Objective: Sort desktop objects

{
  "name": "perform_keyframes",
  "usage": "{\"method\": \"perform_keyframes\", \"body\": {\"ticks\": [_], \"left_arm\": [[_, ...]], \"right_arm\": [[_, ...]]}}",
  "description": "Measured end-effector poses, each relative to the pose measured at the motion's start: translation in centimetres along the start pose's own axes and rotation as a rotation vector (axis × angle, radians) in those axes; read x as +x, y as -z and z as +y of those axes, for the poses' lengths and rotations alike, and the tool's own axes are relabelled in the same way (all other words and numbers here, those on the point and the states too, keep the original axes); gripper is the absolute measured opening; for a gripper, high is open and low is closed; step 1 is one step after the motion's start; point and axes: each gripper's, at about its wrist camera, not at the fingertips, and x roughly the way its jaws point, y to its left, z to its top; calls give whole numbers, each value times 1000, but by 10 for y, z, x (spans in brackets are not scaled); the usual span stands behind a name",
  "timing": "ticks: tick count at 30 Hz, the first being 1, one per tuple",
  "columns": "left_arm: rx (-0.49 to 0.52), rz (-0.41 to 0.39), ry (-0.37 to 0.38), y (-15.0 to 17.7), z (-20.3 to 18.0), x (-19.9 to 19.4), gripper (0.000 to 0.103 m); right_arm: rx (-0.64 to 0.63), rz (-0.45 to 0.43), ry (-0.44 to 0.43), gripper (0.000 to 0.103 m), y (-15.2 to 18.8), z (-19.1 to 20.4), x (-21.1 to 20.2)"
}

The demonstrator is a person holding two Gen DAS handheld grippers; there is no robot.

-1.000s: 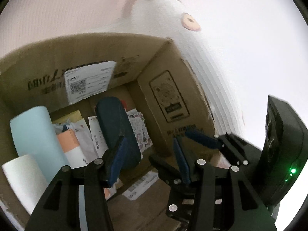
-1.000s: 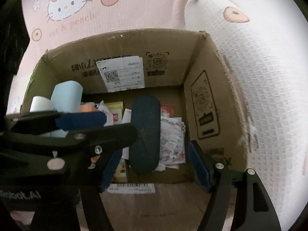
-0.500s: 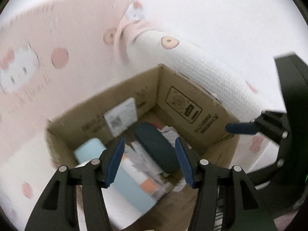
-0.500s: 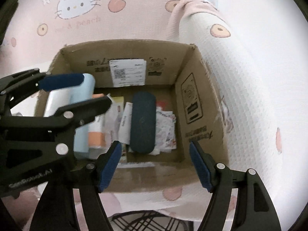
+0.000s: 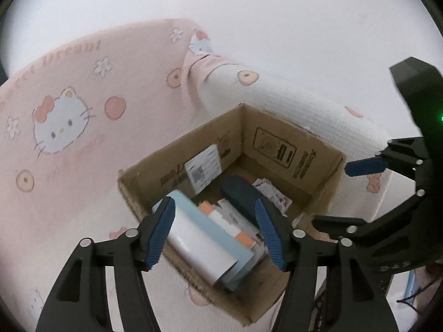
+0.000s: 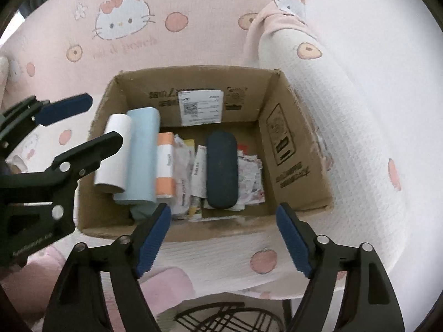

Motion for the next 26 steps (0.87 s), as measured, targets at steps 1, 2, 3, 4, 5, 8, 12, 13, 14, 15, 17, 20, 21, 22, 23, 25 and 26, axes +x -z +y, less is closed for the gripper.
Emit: {"method": "perform_keyframes", "body": {"ticks": [1,2,3,4,5,8,12,13,14,15,17,20,21,22,23,25,26], "left_arm": [[-4,9,-1,3,2,1,67],[-9,21,-1,5,3,3,67],[-13,33,2,8,4,4,67],[-14,44,7,10,4,4,67],[-16,50,11,13,4,4,67],[4,54,15,18,1,2,67],[20,35,22,19,-3,-4,67],[20,33,24,18,-4,-5,67],[21,34,22,18,-4,-5,67],[20,36,16,18,-4,-5,67],[20,38,14,18,-3,-6,67],[5,30,25,18,0,-8,67],[1,24,30,17,1,-9,67],[-1,15,38,17,2,-10,67],[1,-1,43,17,2,-13,67],[5,-33,34,17,2,-17,68],[10,-44,27,17,1,-18,68]], "right_arm": [[3,1,-10,79,2,2,-2],[3,2,-15,79,3,4,-2],[1,3,-17,79,5,6,-2],[-4,3,-16,79,7,10,-3],[-8,4,-16,79,9,12,-4],[-21,9,-13,79,13,18,-3],[-32,17,-5,79,16,23,-4],[-32,17,-4,79,17,24,-4],[-32,16,-4,79,17,24,-5],[-30,15,-4,79,17,24,-6],[-27,10,-3,79,17,23,-9],[-28,3,-3,79,15,23,-10],[-29,1,-4,79,14,23,-10],[-32,0,-4,79,14,23,-10],[-33,1,-5,79,15,24,-11],[-41,5,-12,79,14,25,-9],[-40,10,-13,79,14,25,-7]]}}
